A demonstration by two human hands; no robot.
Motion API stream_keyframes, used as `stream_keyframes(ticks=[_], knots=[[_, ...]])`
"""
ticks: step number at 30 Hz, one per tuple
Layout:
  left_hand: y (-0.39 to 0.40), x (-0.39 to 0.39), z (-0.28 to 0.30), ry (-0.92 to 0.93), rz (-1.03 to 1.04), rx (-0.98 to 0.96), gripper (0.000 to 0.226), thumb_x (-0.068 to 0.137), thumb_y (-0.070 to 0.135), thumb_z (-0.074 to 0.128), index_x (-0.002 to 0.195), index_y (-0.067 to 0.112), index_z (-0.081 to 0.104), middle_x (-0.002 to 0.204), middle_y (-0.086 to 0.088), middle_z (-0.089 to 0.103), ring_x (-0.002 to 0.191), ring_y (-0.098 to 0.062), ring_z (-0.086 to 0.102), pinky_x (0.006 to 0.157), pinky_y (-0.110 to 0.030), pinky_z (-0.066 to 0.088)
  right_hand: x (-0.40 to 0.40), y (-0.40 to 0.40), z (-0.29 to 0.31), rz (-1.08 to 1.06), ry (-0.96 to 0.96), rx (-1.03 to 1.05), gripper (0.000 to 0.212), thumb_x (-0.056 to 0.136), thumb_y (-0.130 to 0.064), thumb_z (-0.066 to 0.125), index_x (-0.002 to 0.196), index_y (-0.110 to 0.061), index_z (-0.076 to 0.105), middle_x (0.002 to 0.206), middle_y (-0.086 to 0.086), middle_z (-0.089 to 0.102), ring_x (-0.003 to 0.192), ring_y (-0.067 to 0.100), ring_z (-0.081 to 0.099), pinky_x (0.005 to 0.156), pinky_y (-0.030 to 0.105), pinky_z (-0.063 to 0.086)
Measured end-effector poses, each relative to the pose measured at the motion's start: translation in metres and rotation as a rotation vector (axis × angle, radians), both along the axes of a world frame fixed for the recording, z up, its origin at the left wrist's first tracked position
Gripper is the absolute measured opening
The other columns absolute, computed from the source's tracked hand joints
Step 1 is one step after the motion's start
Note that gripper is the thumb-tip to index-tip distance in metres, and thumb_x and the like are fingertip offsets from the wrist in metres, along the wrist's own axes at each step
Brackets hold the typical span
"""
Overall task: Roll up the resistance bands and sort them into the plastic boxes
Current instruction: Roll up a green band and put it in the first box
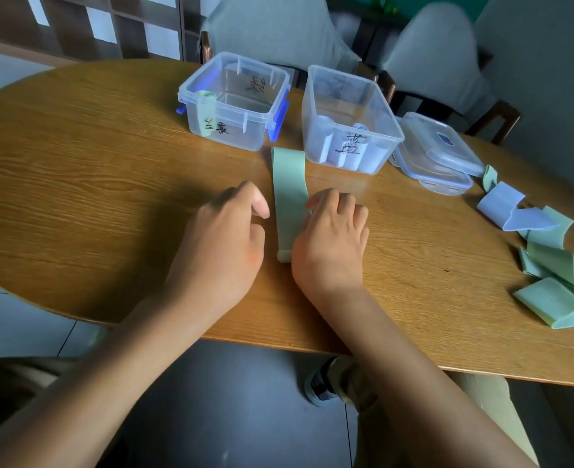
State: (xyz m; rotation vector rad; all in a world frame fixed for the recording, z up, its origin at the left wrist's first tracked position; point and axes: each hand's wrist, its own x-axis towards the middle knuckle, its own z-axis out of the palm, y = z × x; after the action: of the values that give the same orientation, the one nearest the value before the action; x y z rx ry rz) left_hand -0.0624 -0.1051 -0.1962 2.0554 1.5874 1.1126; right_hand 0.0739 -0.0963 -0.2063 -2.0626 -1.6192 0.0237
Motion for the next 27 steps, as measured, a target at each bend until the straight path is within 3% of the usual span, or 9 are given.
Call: stream_keyframes(ticks=[6,9,12,14,17,22,27], knots=[[-0.003,0.004,0.002,-0.032,-0.130,-0.092,0.018,0.081,0.010,0.062,0.090,0.024,0.065,0.084,0.014,0.067,0.079,-0.003,0.063,0.073,-0.032,0.055,-0.003,0.021,0.006,-0.038,0.069,-0.042,0.035,0.088,-0.008,0.045,0.121,-0.020,0.047,0.127,0.005,0.045,0.120,0.030,0.035,0.099,0.040,0.031],[-0.003,0.007,-0.002,-0.045,-0.182,-0.069,0.011,0.081,0.015,0.068,0.081,0.025,0.066,0.076,0.013,0.065,0.073,-0.005,0.063,0.068,-0.034,0.053,-0.002,0.026,0.007,-0.044,0.096,-0.062,0.036,0.088,-0.009,0.046,0.122,-0.020,0.047,0.128,0.006,0.045,0.122,0.030,0.034,0.100,0.039,0.029],[-0.001,0.008,-0.005,-0.074,-0.186,-0.035,0.013,0.080,0.013,0.076,0.078,0.024,0.069,0.074,0.013,0.064,0.070,-0.004,0.063,0.063,-0.028,0.051,-0.001,0.025,0.006,-0.026,0.134,-0.053,0.033,0.091,-0.010,0.046,0.123,-0.020,0.048,0.129,0.006,0.047,0.122,0.030,0.035,0.101,0.040,0.029],[-0.001,0.009,-0.006,-0.069,-0.189,-0.028,0.013,0.079,0.014,0.080,0.080,0.023,0.070,0.074,0.014,0.064,0.069,-0.003,0.063,0.062,-0.024,0.051,0.003,0.023,0.004,-0.003,0.233,-0.033,0.029,0.094,-0.011,0.046,0.122,-0.019,0.052,0.127,0.005,0.052,0.121,0.029,0.039,0.101,0.039,0.031],[-0.003,0.008,-0.006,-0.019,-0.191,0.005,0.012,0.079,0.016,0.082,0.085,0.022,0.073,0.080,0.013,0.066,0.070,-0.005,0.064,0.064,-0.028,0.055,0.009,0.011,0.006,0.005,0.430,0.052,0.020,0.097,-0.012,0.047,0.113,-0.017,0.058,0.116,0.003,0.063,0.111,0.028,0.053,0.099,0.042,0.042],[-0.010,0.008,-0.008,0.010,-0.199,0.047,0.017,0.078,0.013,0.084,0.088,0.020,0.074,0.085,0.012,0.065,0.071,-0.007,0.064,0.064,-0.026,0.056,0.020,-0.035,0.017,-0.009,0.583,0.019,0.009,0.100,-0.020,0.056,0.105,-0.025,0.061,0.095,-0.016,0.064,0.091,0.013,0.062,0.080,0.028,0.046],[-0.024,0.005,-0.010,0.007,-0.219,0.077,0.021,0.073,0.012,0.087,0.086,0.021,0.073,0.084,0.014,0.064,0.069,-0.004,0.063,0.061,-0.028,0.055,0.026,-0.082,0.019,0.016,0.745,-0.007,0.018,0.097,-0.010,0.060,0.105,-0.025,0.066,0.100,-0.010,0.074,0.096,0.007,0.069,0.091,0.029,0.053]])
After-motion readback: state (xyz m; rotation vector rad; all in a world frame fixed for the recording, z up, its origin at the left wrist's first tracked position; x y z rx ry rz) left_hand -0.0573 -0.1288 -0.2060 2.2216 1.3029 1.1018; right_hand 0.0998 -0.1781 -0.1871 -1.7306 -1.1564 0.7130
